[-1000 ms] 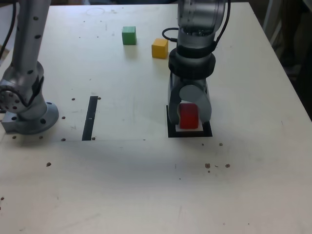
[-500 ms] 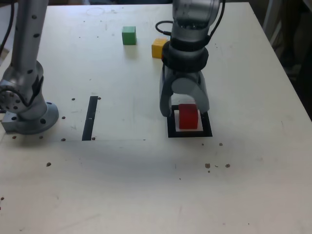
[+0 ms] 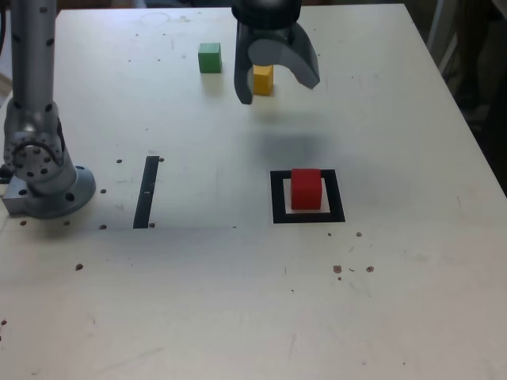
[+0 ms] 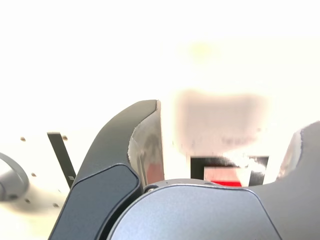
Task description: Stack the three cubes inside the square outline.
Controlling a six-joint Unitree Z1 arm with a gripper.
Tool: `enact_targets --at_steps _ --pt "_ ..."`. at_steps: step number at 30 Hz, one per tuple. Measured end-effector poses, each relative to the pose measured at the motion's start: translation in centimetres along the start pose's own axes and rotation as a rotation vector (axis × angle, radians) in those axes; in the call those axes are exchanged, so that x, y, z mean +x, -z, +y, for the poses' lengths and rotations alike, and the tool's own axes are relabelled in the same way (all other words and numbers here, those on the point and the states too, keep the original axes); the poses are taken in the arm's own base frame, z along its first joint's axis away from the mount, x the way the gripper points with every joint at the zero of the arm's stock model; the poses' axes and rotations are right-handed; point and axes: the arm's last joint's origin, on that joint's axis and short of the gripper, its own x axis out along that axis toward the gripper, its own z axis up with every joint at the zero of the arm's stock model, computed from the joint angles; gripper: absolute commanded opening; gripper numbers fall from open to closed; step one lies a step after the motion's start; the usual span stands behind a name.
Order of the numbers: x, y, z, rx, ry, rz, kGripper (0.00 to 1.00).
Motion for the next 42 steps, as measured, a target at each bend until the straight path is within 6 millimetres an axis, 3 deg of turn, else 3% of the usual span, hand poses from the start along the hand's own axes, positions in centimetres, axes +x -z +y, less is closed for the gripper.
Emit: enact_targets --at_steps 9,17,26,34,38,42 --pt "1.5 1.4 4.7 0.032 -0.033 0.066 0.99" --pt "3.0 1.7 6.7 0.027 -0.063 0.137 0.99" --pt "6.3 -0.8 9.7 0.066 -0.024 0.177 0.97" --pt "7.7 -1.4 12.6 0.083 -0.003 0.166 0.97" --pt "7.5 -1.5 13.0 0.095 -0.006 0.159 0.89" --pt "7.7 -1.6 13.0 0.107 0.006 0.164 0.71"
